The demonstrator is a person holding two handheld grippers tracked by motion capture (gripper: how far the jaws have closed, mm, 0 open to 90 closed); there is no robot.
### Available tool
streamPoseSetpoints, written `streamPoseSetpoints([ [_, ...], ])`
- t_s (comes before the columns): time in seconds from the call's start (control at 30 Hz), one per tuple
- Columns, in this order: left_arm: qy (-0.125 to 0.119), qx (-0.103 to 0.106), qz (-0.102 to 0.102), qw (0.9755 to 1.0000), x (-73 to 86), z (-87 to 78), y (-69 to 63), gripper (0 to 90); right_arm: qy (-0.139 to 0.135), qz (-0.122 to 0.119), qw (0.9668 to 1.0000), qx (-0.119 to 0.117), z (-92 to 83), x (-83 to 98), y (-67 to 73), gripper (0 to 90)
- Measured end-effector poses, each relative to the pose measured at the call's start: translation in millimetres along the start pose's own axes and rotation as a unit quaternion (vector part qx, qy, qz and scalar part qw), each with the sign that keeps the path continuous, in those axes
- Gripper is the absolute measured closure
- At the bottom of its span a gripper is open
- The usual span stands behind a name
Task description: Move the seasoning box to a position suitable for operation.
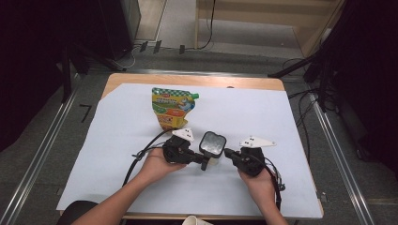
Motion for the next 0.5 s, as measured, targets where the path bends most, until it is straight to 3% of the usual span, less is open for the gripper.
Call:
streamPoseSetpoints([
  [0.17, -0.008, 0.017, -0.002, 0.9998, -0.6, 6.7, -5.3, 90.0, -0.002, 0.0, 1.0, 0.01, 2.0, -0.3, -3.0, 90.0],
  [0.5, -0.009, 0.029, 0.003, 0.9995, -3.1, 15.7, -9.8, 90.0, -0.003, 0.005, 0.9998, 0.017, 5.5, -0.4, -5.9, 90.0],
])
Point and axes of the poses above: each handheld gripper's, and its own axes: z roughly forward along the jaws, x roughly out of its underside, y roughly to its left, the point moved 1 cm from there along z, roughly forward along the jaws, and after that the axes turned 10 degrees about -z, right-handed, at the moved point
